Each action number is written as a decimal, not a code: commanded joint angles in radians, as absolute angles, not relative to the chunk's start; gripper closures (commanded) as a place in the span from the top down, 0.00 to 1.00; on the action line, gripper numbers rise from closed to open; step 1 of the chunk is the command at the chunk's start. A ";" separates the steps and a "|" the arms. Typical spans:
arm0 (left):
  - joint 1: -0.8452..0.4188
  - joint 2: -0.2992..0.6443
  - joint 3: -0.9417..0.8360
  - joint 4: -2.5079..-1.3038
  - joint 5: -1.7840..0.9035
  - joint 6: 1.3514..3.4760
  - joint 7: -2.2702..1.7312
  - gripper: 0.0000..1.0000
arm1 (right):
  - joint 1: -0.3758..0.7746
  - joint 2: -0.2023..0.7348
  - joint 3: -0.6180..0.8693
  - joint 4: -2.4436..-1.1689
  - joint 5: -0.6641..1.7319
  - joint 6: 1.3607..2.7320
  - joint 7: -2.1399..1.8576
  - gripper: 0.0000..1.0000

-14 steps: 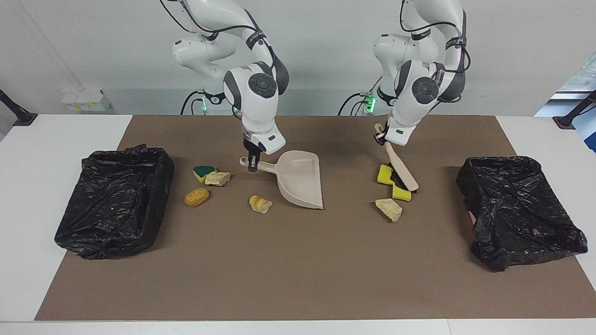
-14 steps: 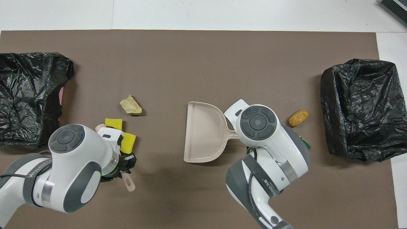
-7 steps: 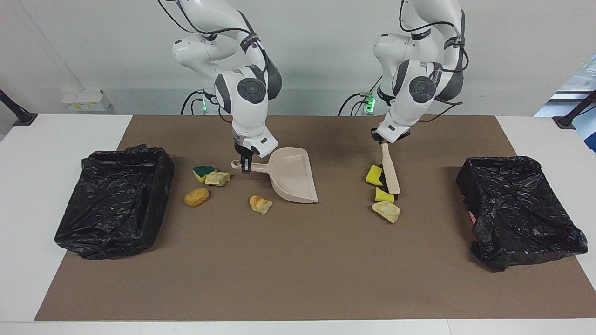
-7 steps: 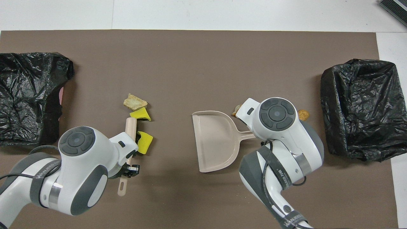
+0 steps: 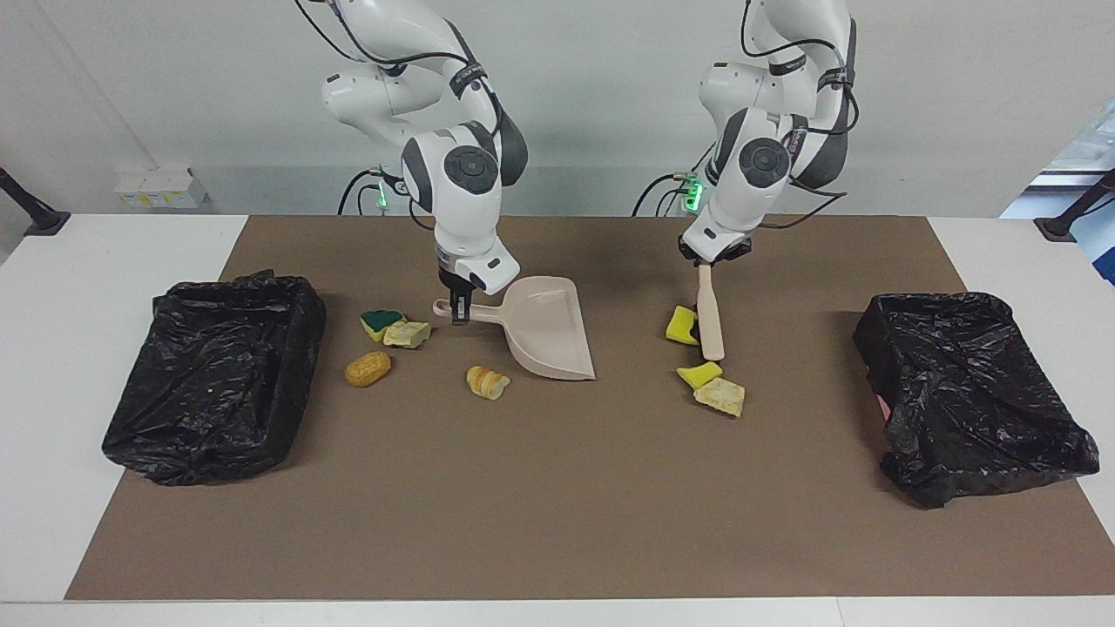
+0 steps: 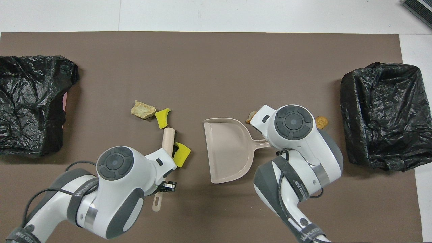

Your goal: Sweep and dump trash in bin

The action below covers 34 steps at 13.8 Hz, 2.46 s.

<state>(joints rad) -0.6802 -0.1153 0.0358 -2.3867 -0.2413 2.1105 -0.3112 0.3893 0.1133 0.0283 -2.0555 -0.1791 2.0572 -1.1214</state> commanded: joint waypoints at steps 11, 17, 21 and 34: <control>-0.731 -0.017 0.060 -2.137 -0.182 2.010 -0.657 0.00 | 0.433 0.104 0.035 -2.089 -0.173 2.103 -1.012 0.00; -0.453 0.121 0.060 -1.949 -0.029 1.948 -0.255 0.00 | 0.428 0.104 0.035 -2.089 -0.173 2.097 -1.014 0.00; -0.312 0.234 0.061 -1.783 0.036 1.921 -0.045 0.00 | 0.428 0.106 0.035 -2.086 -0.173 2.094 -1.012 0.00; -0.282 0.189 0.051 -1.962 0.104 1.899 0.383 0.00 | 0.420 0.107 0.035 -2.091 -0.173 2.100 -1.022 0.00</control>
